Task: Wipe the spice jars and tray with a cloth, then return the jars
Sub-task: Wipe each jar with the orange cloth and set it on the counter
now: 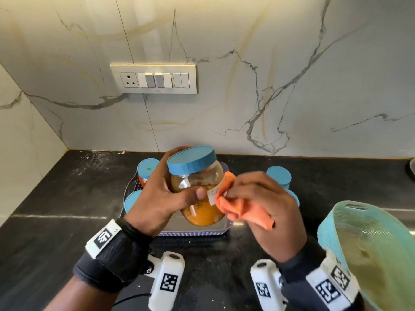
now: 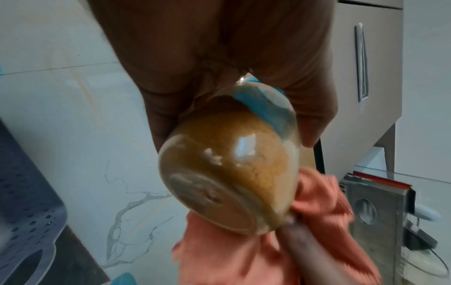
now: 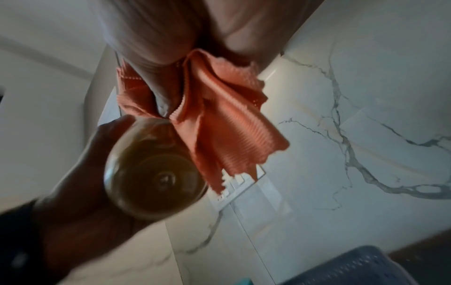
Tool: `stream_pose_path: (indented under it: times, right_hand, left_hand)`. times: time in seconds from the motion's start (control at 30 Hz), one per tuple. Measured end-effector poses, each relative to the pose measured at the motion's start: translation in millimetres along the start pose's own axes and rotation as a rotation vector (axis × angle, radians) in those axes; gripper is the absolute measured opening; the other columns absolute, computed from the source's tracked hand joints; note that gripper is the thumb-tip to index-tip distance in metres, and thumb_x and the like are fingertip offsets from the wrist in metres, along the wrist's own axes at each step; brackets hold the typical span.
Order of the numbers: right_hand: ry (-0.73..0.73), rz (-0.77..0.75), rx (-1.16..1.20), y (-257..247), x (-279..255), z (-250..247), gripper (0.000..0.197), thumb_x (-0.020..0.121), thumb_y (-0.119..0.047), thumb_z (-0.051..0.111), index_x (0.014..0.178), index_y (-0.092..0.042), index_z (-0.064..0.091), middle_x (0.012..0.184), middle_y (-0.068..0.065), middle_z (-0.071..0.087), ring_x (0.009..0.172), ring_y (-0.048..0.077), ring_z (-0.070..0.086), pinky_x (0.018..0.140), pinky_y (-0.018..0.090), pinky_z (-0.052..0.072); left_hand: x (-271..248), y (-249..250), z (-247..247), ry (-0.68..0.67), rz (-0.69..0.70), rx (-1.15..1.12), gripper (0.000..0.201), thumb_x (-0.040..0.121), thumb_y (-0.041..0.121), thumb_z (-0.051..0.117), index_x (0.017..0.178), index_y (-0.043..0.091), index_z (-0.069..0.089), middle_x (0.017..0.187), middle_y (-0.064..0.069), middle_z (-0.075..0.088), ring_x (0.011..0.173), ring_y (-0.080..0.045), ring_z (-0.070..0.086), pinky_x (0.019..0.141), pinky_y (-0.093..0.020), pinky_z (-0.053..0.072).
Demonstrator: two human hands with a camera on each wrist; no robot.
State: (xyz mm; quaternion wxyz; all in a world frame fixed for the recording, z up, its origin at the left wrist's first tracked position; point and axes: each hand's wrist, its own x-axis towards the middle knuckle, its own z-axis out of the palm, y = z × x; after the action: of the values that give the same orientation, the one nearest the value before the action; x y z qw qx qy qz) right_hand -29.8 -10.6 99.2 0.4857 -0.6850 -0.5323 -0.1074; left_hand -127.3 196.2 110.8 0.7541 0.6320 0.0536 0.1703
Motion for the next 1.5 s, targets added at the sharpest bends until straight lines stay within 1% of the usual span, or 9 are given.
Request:
stream_pose_path:
  times: [0.13, 0.5, 0.63, 0.8, 0.93, 1.07, 1.17, 1.3, 1.5]
  right_hand:
    - [0.108, 0.042, 0.167, -2.0, 31.9, -7.7, 0.019, 0.083, 0.000, 0.073, 0.100, -0.008, 0.070, 0.102, 0.008, 0.067, 0.097, 0.016, 0.066, 0.082, 0.025, 0.054]
    - [0.134, 0.104, 0.247, -7.4, -4.2, -2.6, 0.013, 0.085, -0.001, 0.072, 0.097, -0.005, 0.069, 0.104, 0.006, 0.067, 0.102, 0.019, 0.065, 0.088, 0.034, 0.054]
    - [0.166, 0.157, 0.361, -3.8, 21.8, -14.8, 0.015, 0.089, -0.003, 0.065, 0.104, -0.004, 0.066, 0.103, 0.005, 0.071, 0.100, 0.020, 0.068, 0.087, 0.038, 0.056]
    - [0.147, 0.326, 0.569, 0.3, 7.8, -7.6, 0.025, 0.086, -0.001, 0.062, 0.103, -0.019, 0.068, 0.097, 0.004, 0.071, 0.095, 0.027, 0.067, 0.086, 0.051, 0.055]
    - [0.162, 0.558, 0.854, -2.4, -34.2, 2.7, 0.024, 0.083, -0.002, 0.065, 0.097, -0.021, 0.070, 0.093, 0.008, 0.070, 0.092, 0.027, 0.065, 0.084, 0.044, 0.053]
    - [0.101, 0.615, 0.709, 0.5, -69.7, -6.6, 0.015, 0.082, -0.019, 0.073, 0.096, -0.020, 0.070, 0.095, 0.007, 0.071, 0.093, 0.028, 0.067, 0.083, 0.043, 0.054]
    - [0.179, 0.660, 0.590, 7.3, -79.7, -16.7, 0.020, 0.078, -0.033, 0.073, 0.097, -0.026, 0.071, 0.097, 0.005, 0.072, 0.095, 0.028, 0.067, 0.084, 0.046, 0.054]
    - [0.252, 0.678, 0.498, 16.1, -87.3, -30.8, 0.020, 0.081, -0.032, 0.071, 0.100, -0.026, 0.071, 0.096, 0.006, 0.072, 0.094, 0.033, 0.067, 0.086, 0.060, 0.054]
    - [0.299, 0.660, 0.314, 14.9, -92.9, -51.3, 0.019, 0.082, -0.021, 0.068, 0.099, -0.028, 0.070, 0.096, 0.001, 0.074, 0.090, 0.020, 0.070, 0.081, 0.040, 0.058]
  left_hand:
    - [3.9, 5.8, 8.6, -0.061, -0.008, -0.042, 0.111, 0.056, 0.041, 0.097, 0.143, 0.006, 0.038, 0.129, -0.019, 0.063, 0.119, -0.041, 0.061, 0.101, -0.057, 0.050]
    - [4.0, 8.8, 9.9, -0.140, -0.025, -0.182, 0.115, 0.056, 0.038, 0.096, 0.143, -0.008, 0.036, 0.126, -0.032, 0.058, 0.115, -0.046, 0.059, 0.097, -0.057, 0.051]
    - [1.3, 8.8, 20.4, -0.229, -0.025, -0.150, 0.100, 0.062, 0.035, 0.094, 0.140, -0.002, 0.044, 0.121, -0.019, 0.066, 0.112, -0.035, 0.065, 0.095, -0.050, 0.054]
    - [1.5, 11.8, 28.4, -0.207, 0.033, -0.175, 0.080, 0.063, 0.036, 0.093, 0.129, 0.006, 0.060, 0.113, -0.014, 0.072, 0.104, -0.030, 0.069, 0.091, -0.046, 0.056]
    - [2.2, 9.3, 29.6, -0.205, 0.035, -0.169, 0.080, 0.061, 0.035, 0.094, 0.128, 0.005, 0.061, 0.111, -0.014, 0.072, 0.102, -0.029, 0.070, 0.089, -0.045, 0.057]
    - [10.0, 0.8, 21.3, -0.139, -0.004, 0.020, 0.102, 0.057, 0.026, 0.094, 0.142, -0.001, 0.043, 0.120, -0.012, 0.068, 0.112, -0.030, 0.066, 0.091, -0.042, 0.055]
    - [16.2, -6.5, 18.3, -0.173, -0.027, 0.252, 0.101, 0.059, 0.018, 0.086, 0.147, 0.020, 0.037, 0.131, -0.004, 0.063, 0.121, -0.026, 0.063, 0.095, -0.037, 0.055]
    - [34.8, -16.8, 29.9, -0.250, -0.056, 0.478, 0.101, 0.063, 0.002, 0.093, 0.145, 0.023, 0.039, 0.122, 0.011, 0.065, 0.114, 0.000, 0.064, 0.088, -0.014, 0.052]
    - [123.1, -40.2, 51.3, -0.374, -0.038, 0.699, 0.095, 0.057, 0.023, 0.096, 0.138, 0.018, 0.046, 0.126, 0.006, 0.060, 0.108, 0.001, 0.060, 0.090, -0.012, 0.048]
